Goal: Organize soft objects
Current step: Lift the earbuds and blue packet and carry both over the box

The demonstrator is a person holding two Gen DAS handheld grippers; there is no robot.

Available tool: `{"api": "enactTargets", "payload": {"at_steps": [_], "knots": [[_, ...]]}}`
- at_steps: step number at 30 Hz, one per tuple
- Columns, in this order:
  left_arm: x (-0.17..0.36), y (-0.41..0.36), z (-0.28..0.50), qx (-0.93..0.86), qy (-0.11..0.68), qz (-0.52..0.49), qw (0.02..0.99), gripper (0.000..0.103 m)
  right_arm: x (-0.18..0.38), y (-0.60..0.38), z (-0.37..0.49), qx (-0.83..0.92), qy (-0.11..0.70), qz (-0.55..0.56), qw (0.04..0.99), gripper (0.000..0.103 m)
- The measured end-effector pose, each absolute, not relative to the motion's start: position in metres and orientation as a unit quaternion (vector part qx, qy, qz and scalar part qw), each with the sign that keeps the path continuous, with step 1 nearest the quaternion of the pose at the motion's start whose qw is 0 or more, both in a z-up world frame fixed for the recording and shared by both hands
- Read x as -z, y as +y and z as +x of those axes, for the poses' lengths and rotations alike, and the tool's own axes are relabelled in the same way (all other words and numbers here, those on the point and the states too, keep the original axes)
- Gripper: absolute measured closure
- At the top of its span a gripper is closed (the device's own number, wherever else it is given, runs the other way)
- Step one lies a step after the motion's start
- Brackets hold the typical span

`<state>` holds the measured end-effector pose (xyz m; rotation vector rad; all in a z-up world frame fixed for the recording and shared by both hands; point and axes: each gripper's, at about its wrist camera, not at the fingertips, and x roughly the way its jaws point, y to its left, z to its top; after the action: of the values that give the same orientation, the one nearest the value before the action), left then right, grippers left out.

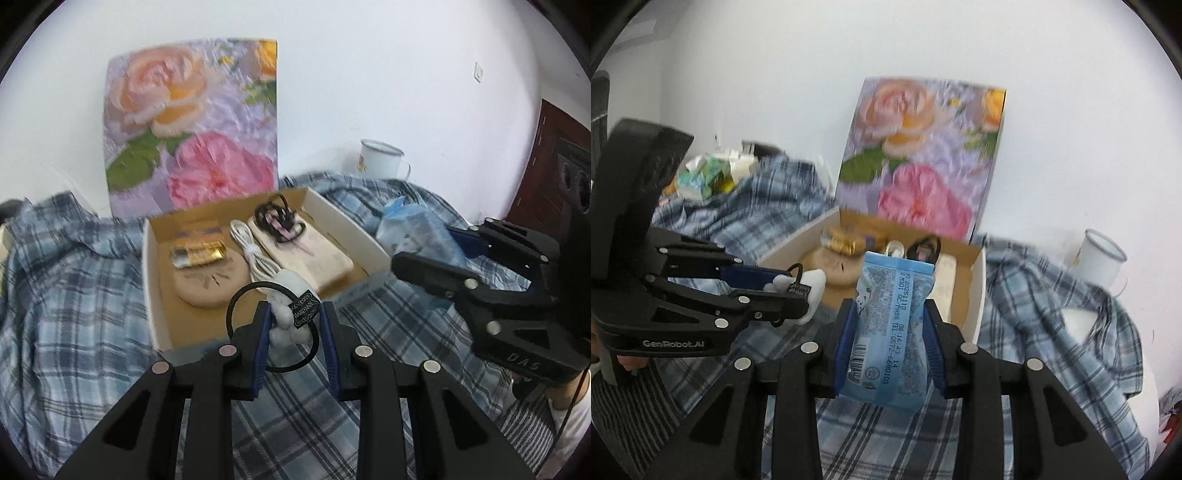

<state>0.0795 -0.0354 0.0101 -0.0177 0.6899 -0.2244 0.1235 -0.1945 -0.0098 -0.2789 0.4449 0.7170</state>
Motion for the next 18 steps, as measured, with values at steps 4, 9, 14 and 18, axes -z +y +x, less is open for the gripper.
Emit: {"api": "enactTargets", "payload": {"at_steps": [4,9,14,18], "knots": [[-0.026,-0.031,0.075,0.099,0.318,-0.004,0.943,0.075,-0.007,-0.194,0.12,-0.349,0.191,-0.125,0.909,0.068],[-0.045,-0.025,0.069,0.078,0.292,-0.001,0.953,0.075,-0.027,-0.188,0.114,-0.358,0.165,-0.119,0.911,0.068],[-0.065,-0.019,0.064,0.062,0.265,0.002,0.962,0.075,-0.047,-0.182,0.109,-0.363,0.137,-0.119,0.914,0.068],[-0.083,-0.012,0.064,0.055,0.248,0.0,0.967,0.075,-0.066,-0.183,0.107,-0.366,0.115,-0.107,0.917,0.068]]}}
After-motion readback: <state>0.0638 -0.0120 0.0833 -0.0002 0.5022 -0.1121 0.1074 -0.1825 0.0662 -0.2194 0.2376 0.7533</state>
